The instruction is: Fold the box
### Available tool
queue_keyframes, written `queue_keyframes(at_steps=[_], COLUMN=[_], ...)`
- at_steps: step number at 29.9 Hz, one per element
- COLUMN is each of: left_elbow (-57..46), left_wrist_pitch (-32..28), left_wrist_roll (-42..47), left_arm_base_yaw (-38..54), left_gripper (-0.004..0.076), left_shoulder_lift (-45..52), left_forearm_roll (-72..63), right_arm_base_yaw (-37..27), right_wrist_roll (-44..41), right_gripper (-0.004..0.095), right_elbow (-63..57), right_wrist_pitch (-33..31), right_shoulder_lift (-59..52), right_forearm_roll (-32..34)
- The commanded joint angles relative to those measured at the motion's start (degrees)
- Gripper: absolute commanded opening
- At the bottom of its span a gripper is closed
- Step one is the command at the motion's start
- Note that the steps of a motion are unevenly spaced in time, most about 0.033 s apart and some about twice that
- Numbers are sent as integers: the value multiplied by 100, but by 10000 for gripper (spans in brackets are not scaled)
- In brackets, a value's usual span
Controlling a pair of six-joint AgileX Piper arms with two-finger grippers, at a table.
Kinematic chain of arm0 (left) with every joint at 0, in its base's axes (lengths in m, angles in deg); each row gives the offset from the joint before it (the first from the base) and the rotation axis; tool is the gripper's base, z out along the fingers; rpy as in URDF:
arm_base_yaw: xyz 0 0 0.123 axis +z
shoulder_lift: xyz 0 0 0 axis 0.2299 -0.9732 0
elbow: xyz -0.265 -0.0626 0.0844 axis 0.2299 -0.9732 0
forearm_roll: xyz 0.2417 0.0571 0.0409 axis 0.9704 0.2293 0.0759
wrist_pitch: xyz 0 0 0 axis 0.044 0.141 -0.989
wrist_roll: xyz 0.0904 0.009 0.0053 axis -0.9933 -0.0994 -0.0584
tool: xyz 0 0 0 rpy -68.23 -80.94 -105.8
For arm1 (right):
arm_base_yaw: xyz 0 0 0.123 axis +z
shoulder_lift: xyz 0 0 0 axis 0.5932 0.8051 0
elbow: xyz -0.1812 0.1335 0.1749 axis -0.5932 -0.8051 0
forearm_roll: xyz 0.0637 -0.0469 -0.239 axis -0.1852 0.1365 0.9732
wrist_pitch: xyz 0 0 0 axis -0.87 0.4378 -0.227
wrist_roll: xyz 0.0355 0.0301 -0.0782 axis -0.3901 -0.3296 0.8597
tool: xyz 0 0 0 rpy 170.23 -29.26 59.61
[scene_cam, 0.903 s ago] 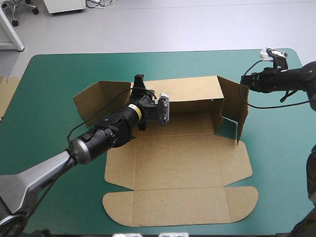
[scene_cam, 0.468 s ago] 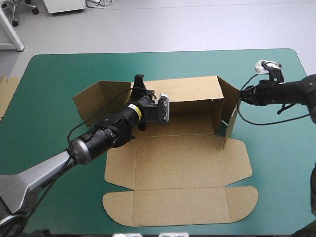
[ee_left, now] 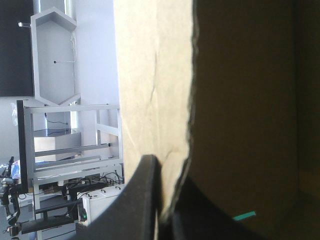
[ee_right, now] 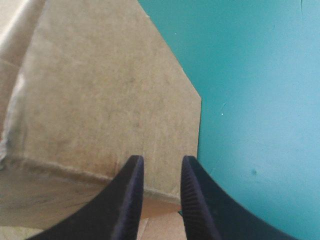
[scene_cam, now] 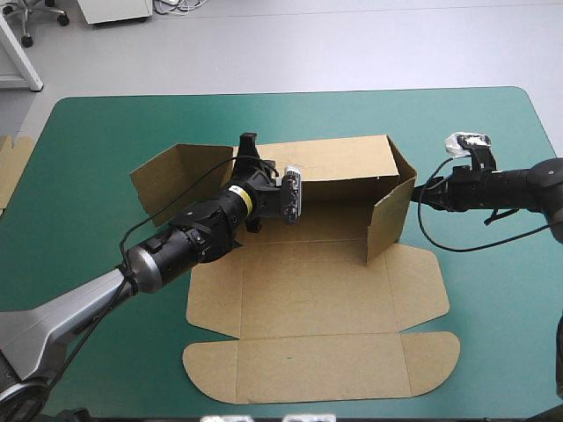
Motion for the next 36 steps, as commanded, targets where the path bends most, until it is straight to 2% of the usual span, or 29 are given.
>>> queue_keyframes(at_steps=[1,5,9,17,22,29,33,36], left_elbow=[39,39,39,39,39,39,39,39], left_wrist_pitch=[148,136,177,177,177,192,212,222], left_wrist_roll=[136,136,136,136,136,136,136,136], left_arm_base_yaw=[-24,-24,-24,-24,-24,-24,-24,-24], left_gripper=[-10,-10,-10,-10,-10,-10,-10,-10], left_shoulder_lift=[81,81,81,81,81,81,81,81], left_forearm_roll=[-285,-285,-285,-285,-285,-285,-285,-285], right_arm_base_yaw=[-12,17,285,924,1084,1420,1655,1868], right_wrist_roll=[215,337,271,25,-259,-328,-296,44], right_gripper=[253,254,263,263,263,262,262,262], right_elbow=[87,52,52,52,49,-121,-714,-1255], right_wrist_pitch=[-137,-255,-254,148,209,1204,2062,2801], right_shoulder_lift=[-332,-360,-360,-369,-416,-722,-1028,-1267], right_forearm_roll=[-309,-286,100,489,745,744,734,345])
